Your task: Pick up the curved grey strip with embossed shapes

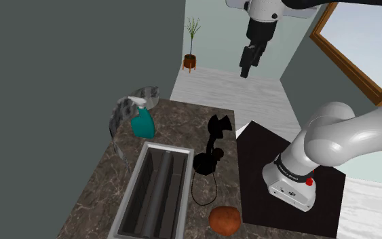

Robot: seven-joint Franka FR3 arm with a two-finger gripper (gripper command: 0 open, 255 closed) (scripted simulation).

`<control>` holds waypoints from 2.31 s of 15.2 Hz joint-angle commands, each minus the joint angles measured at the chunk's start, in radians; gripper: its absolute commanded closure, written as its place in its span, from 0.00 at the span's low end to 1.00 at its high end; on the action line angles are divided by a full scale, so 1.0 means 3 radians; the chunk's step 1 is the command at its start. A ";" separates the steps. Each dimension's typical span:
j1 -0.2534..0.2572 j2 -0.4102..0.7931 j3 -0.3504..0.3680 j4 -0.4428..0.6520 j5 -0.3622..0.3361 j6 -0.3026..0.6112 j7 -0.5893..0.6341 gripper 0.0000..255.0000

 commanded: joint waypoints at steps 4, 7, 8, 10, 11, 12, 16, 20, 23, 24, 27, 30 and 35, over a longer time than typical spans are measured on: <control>0.0043 0.0137 0.0162 -0.0084 0.0159 0.0248 0.0274 0.00; 0.0084 0.0320 0.0325 -0.0125 0.0302 0.0508 0.0540 0.00; 0.0095 0.0390 0.0380 -0.0129 0.0345 0.0597 0.0627 0.00; 0.0118 0.0545 0.0487 -0.0122 0.0422 0.0775 0.0800 0.00; 0.0127 0.0629 0.0540 -0.0111 0.0456 0.0864 0.0885 0.00; 0.0136 0.0717 0.0593 -0.0096 0.0486 0.0952 0.0971 0.00; 0.0158 0.1105 0.0799 0.0016 0.0565 0.1298 0.1314 0.00; 0.0165 0.1544 0.0988 0.0205 0.0562 0.1618 0.1669 0.00; 0.0171 0.1898 0.1111 0.0396 0.0497 0.1830 0.1952 0.00; 0.0174 0.2021 0.1147 0.0469 0.0463 0.1894 0.2050 0.00; 0.0198 0.2398 0.1232 0.0715 0.0326 0.2062 0.2351 0.00; 0.0254 0.2784 0.1273 0.1003 0.0150 0.2189 0.2655 0.00; 0.0428 0.3432 0.1241 0.1583 -0.0154 0.2300 0.3122 0.00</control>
